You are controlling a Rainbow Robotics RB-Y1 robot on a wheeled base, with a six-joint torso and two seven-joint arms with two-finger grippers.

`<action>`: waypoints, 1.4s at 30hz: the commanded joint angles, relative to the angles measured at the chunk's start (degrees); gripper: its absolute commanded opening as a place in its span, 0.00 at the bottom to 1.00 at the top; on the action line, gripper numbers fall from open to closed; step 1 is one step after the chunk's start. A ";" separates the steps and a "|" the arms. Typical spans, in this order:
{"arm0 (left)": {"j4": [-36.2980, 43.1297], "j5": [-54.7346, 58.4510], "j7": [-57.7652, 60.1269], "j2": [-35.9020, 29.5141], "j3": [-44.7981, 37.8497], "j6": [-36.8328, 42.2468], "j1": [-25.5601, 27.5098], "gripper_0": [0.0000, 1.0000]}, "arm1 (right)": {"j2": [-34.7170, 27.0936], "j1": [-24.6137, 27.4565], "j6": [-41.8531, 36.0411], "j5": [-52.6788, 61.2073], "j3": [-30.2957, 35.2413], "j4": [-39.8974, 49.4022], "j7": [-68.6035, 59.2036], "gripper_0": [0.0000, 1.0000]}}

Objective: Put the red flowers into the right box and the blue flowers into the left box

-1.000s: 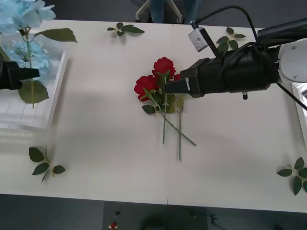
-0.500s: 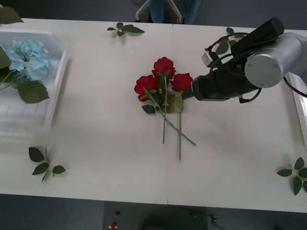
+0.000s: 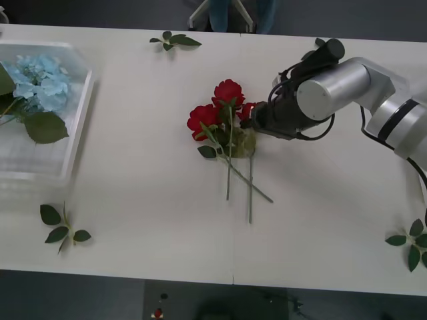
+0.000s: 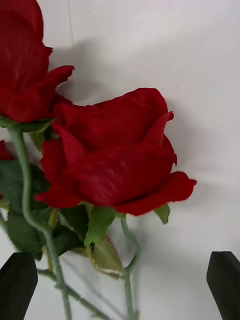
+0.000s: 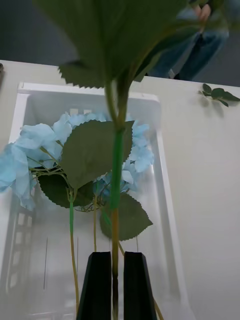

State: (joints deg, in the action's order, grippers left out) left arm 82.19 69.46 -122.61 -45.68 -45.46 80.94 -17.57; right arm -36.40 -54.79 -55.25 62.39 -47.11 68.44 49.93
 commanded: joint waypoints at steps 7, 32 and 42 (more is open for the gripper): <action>1.22 3.66 -3.87 -1.34 2.66 -0.52 -0.45 1.00 | 6.26 -2.69 0.58 -10.71 0.00 -6.65 -0.09 1.00; 1.22 7.09 5.10 16.06 36.23 -3.07 -15.48 1.00 | 11.09 -3.13 2.86 -17.12 0.00 -12.81 -1.15 0.00; -3.88 0.76 13.18 23.18 43.53 -8.34 -15.92 1.00 | 10.48 -3.75 2.95 -16.24 0.00 -12.72 -1.33 0.00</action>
State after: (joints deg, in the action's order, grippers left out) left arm 79.33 70.16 -114.14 -22.87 -4.09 75.41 -32.16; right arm -26.00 -55.95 -52.33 45.44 -47.11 55.16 49.92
